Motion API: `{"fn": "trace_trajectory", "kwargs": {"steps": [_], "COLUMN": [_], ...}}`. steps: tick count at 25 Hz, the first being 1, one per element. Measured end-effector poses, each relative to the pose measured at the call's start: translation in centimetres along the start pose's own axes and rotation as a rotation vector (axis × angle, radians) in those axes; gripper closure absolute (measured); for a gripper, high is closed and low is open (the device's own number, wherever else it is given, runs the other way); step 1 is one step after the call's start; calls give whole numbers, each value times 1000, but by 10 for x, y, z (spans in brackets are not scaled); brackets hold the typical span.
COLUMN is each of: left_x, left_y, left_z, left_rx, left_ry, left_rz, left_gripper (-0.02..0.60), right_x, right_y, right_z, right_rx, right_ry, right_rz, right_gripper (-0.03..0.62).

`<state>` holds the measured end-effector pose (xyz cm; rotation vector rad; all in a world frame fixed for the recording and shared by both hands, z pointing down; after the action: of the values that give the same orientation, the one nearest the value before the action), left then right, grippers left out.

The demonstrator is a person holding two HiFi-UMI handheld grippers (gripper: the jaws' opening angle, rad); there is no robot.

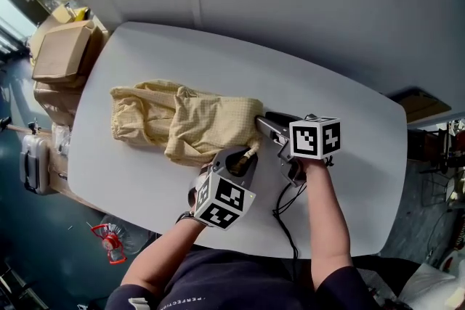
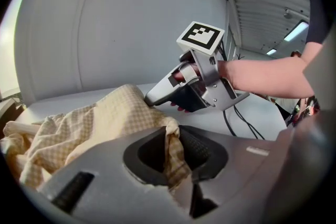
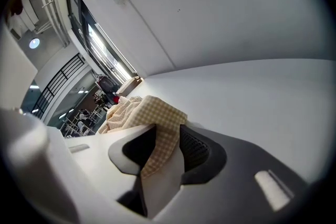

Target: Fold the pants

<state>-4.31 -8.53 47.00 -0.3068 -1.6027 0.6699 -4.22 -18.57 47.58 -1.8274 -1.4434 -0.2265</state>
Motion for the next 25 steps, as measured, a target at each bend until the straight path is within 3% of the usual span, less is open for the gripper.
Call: {"fn": "trace_trajectory", "kwargs": {"steps": [3, 11, 20, 25], "left_x": [-10, -48, -76, -64], "left_y": [15, 65, 128, 162], "left_z": [4, 48, 132, 195], "left_rx": [18, 19, -86, -172], "left_ry": [23, 186, 299, 411], "left_rz": [-52, -184, -387, -447], "left_gripper": [526, 528, 528, 528], "right_x": [-5, -28, -53, -80], "right_y": [7, 22, -49, -102], "right_z": [14, 51, 102, 145], "right_rx": [14, 62, 23, -31], "right_ry": [18, 72, 133, 196], "right_rz": [-27, -80, -98, -136], "right_gripper": [461, 490, 563, 576]}}
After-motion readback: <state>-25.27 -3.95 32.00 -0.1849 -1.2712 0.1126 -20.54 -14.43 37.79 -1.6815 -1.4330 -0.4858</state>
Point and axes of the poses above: the fingertips, and each gripper's own axes: y backward along the fingers, z to its left, x out of its underside, the point moved 2 cm from there along y, backward along the fingers, and after that the axes turned 15 degrees about -x, right-handed, at the moved point
